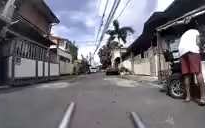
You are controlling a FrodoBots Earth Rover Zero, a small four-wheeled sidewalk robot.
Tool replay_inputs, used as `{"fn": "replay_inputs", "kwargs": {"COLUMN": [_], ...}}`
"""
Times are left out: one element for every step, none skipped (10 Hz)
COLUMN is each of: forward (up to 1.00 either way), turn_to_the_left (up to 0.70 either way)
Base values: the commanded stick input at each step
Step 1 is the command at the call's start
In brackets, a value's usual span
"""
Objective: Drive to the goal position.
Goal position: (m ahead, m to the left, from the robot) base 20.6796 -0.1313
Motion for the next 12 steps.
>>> {"fn": "replay_inputs", "kwargs": {"forward": [1.0,1.0,1.0,1.0,1.0,1.0,1.0,1.0,1.0,1.0,1.0,1.0], "turn_to_the_left": [0.0,0.0,0.0,0.0,0.0,0.0,0.0,0.0,0.0,0.0,0.0,0.0]}}
